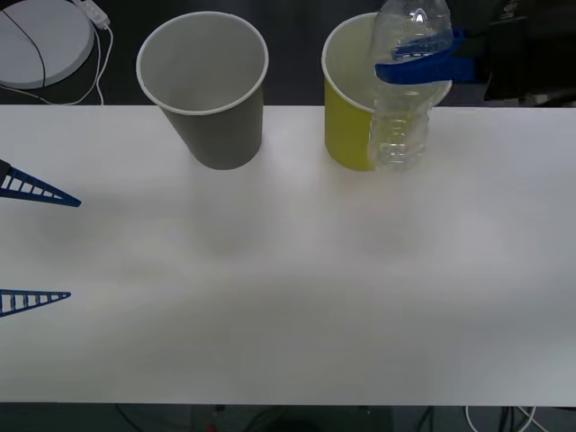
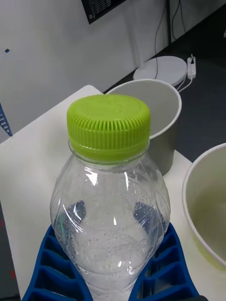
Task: Put the can into the green bin and the plastic bottle into the gray bin
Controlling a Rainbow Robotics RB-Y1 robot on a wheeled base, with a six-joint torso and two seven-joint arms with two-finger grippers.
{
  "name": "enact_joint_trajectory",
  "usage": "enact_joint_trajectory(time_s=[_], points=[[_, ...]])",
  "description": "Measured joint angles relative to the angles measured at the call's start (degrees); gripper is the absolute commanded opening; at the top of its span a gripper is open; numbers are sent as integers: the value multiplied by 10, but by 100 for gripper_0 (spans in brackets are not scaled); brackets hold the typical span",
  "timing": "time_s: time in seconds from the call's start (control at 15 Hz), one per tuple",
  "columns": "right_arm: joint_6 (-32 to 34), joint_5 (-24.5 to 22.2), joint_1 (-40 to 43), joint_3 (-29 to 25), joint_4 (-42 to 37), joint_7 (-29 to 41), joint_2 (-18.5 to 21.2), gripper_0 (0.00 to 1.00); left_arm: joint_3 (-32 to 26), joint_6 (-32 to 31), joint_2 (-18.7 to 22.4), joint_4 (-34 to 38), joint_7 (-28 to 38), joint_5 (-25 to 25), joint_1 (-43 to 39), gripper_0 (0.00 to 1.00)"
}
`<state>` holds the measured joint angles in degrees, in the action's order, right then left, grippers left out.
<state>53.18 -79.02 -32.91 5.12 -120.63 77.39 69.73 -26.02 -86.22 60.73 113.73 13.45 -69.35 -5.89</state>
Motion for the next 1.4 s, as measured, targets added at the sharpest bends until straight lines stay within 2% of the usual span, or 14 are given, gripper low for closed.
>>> enact_joint_trajectory(time_s=[0.33, 0.6, 1.0, 1.4], points=[[18, 0, -169, 143, 103, 0, -35, 0, 0, 0, 0, 0, 0, 0, 0, 100], [80, -8, -270, 186, 192, 1, -90, 0, 0, 0, 0, 0, 0, 0, 0, 100], [83, -13, -406, 299, 303, 1, -141, 0, 0, 0, 0, 0, 0, 0, 0, 100], [83, -40, -519, 381, 421, 1, -219, 0, 0, 0, 0, 0, 0, 0, 0, 100]])
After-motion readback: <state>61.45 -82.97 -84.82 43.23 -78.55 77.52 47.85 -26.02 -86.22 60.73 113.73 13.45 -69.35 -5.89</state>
